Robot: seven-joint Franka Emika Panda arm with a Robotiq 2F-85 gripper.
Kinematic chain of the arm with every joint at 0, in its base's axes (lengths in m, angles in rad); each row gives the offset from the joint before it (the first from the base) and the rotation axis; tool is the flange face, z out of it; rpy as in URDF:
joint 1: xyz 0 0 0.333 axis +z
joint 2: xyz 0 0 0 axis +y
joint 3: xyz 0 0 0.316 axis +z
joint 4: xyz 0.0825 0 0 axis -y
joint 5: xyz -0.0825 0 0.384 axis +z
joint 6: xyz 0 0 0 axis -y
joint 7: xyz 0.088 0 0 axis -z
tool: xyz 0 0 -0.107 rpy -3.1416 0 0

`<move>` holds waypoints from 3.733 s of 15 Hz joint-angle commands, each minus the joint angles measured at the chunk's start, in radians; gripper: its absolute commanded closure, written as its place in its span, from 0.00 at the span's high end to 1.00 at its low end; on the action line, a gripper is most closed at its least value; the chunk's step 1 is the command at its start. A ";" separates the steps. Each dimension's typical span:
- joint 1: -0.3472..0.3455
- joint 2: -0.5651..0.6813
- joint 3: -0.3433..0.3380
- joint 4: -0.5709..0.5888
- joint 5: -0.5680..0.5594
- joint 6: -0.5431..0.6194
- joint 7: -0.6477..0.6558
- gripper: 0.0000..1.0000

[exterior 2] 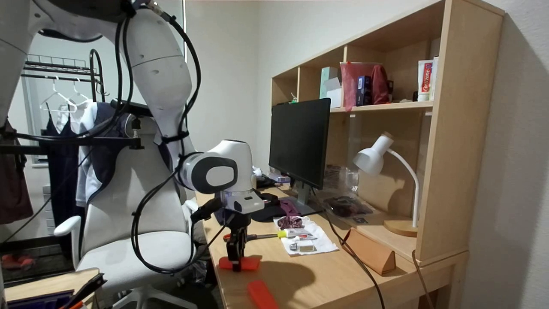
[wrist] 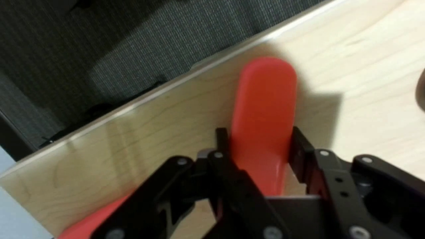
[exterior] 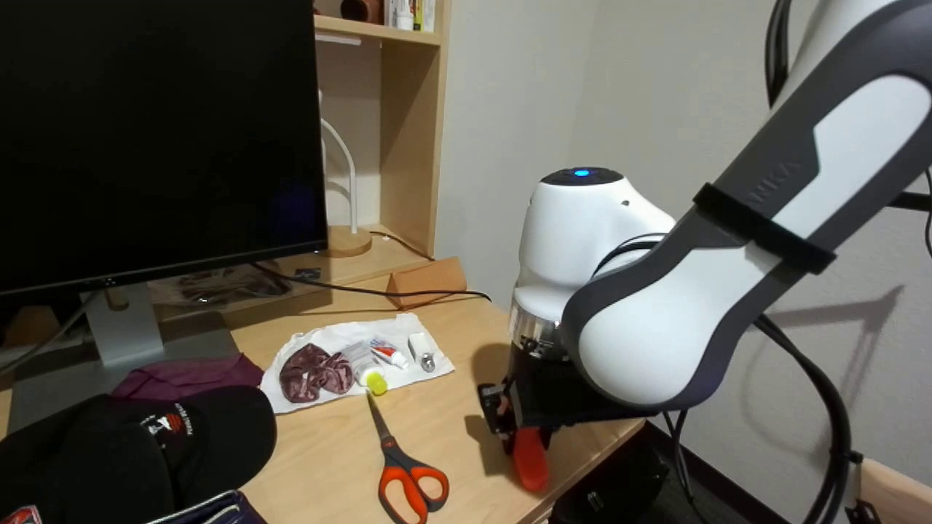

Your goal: Align the orange objects in front of each other

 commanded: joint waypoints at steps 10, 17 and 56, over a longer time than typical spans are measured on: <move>0.050 0.093 -0.011 0.063 0.003 0.100 0.621 0.20; 0.088 0.086 -0.056 0.021 -0.020 0.153 0.852 0.20; -0.198 0.036 0.122 0.015 0.209 0.013 0.495 0.20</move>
